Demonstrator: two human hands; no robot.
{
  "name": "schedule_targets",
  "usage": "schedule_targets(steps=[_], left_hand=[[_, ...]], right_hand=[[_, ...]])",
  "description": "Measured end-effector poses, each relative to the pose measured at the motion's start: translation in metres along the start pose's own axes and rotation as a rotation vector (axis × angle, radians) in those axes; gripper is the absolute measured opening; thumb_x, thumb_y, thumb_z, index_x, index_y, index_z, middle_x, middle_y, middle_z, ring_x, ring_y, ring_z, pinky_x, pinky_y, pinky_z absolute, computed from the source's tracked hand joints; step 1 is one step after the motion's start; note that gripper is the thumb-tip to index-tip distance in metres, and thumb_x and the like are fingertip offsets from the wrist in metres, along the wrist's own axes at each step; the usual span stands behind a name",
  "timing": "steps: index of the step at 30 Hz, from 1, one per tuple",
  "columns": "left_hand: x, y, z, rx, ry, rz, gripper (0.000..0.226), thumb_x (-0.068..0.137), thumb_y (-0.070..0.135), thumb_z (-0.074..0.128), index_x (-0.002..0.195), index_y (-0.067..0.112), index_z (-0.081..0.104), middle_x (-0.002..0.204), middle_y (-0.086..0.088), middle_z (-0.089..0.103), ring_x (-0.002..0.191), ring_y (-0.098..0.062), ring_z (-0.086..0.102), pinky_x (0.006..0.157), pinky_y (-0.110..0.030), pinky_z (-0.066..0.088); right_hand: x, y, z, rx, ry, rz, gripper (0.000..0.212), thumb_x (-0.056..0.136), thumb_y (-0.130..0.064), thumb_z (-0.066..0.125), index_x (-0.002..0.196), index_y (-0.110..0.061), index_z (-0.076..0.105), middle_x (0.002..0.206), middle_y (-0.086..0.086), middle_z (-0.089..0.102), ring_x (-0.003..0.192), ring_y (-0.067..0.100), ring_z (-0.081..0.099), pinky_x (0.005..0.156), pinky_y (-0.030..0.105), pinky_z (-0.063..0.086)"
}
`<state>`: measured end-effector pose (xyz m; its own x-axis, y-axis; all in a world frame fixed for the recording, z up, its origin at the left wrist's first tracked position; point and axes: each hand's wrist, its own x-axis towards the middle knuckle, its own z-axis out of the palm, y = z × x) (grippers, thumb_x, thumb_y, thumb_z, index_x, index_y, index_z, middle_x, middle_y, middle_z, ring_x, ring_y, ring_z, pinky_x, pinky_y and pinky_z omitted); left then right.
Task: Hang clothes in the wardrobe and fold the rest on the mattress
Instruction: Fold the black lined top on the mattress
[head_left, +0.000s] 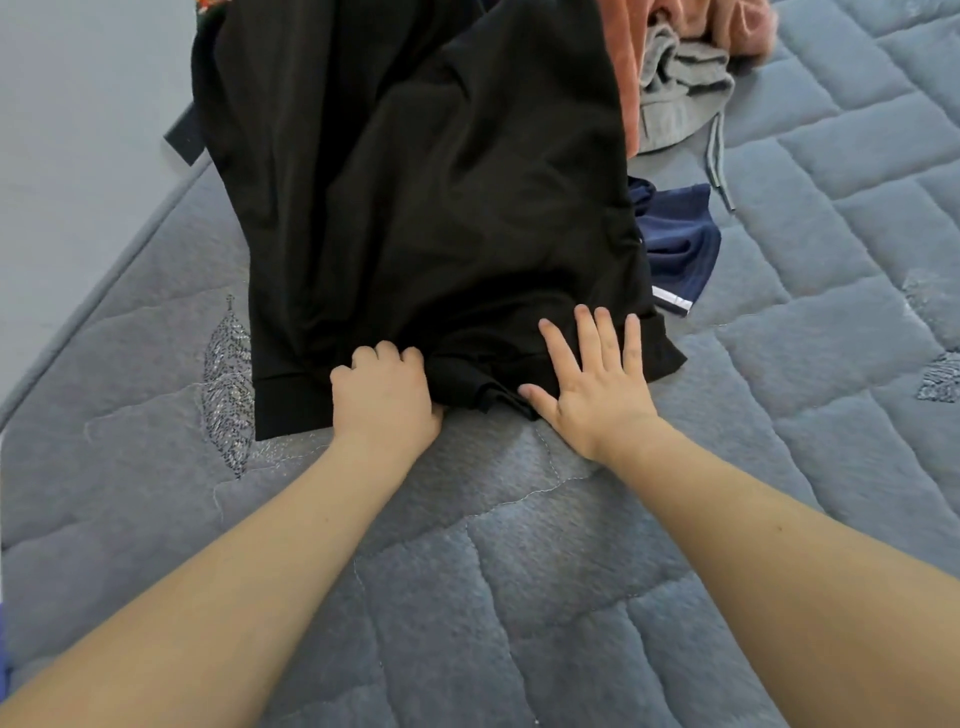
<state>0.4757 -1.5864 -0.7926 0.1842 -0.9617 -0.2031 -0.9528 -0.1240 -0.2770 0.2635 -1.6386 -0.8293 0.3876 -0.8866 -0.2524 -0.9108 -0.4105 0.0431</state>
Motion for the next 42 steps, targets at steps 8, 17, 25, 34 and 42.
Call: schedule_targets(steps=[8, 17, 25, 34, 42], left_hand=[[0.008, 0.006, 0.007, 0.054, 0.013, 0.012, 0.048, 0.090, 0.052, 0.053, 0.115, 0.011, 0.051, 0.114, -0.011, 0.057, 0.102, -0.030, 0.054, 0.073, -0.036, 0.034], [-0.082, 0.005, 0.010, -0.167, -0.058, 0.185, 0.032, 0.087, 0.046, 0.049, 0.093, 0.020, 0.067, 0.096, -0.005, 0.071, 0.091, -0.031, 0.067, 0.066, -0.031, 0.034], [-0.267, 0.085, -0.008, -0.472, -0.792, 0.393, 0.027, 0.080, 0.049, 0.051, 0.069, 0.025, 0.045, 0.081, 0.001, 0.059, 0.075, -0.025, 0.057, 0.060, -0.032, 0.038], [-0.254, 0.019, -0.063, -0.671, 0.061, 0.104, 0.020, 0.080, 0.017, 0.059, 0.100, 0.018, 0.063, 0.102, -0.006, 0.058, 0.097, -0.032, 0.053, 0.084, -0.043, 0.047], [-0.231, 0.012, 0.004, -1.134, -0.451, -0.728, 0.098, 0.085, 0.043, 0.071, 0.157, 0.024, 0.007, 0.156, -0.011, 0.031, 0.138, -0.038, 0.036, 0.111, -0.046, 0.034]], right_hand=[[0.019, 0.001, -0.003, 0.032, 0.107, -0.037, 0.061, 0.094, -0.065, 0.028, 0.128, -0.018, 0.048, 0.114, 0.008, 0.046, 0.107, 0.031, 0.042, 0.104, 0.047, 0.020], [-0.086, 0.004, -0.010, 0.130, -0.047, -0.075, 0.061, 0.087, -0.068, 0.002, 0.088, -0.025, 0.045, 0.093, 0.003, 0.065, 0.098, 0.030, 0.060, 0.086, 0.041, 0.030], [-0.256, 0.042, 0.014, 0.107, -1.052, 0.096, 0.048, 0.093, -0.045, 0.039, 0.118, -0.014, 0.065, 0.129, 0.012, 0.061, 0.116, 0.034, 0.058, 0.103, 0.044, 0.042], [-0.269, 0.047, -0.037, 0.325, -0.244, 0.387, 0.058, 0.089, -0.047, 0.050, 0.139, -0.020, 0.037, 0.139, 0.015, 0.042, 0.127, 0.038, 0.042, 0.106, 0.057, 0.033], [-0.243, 0.032, 0.002, 0.602, -0.376, 0.530, 0.040, 0.101, -0.043, 0.044, 0.119, -0.008, 0.051, 0.124, 0.019, 0.058, 0.108, 0.037, 0.056, 0.085, 0.041, 0.043]])
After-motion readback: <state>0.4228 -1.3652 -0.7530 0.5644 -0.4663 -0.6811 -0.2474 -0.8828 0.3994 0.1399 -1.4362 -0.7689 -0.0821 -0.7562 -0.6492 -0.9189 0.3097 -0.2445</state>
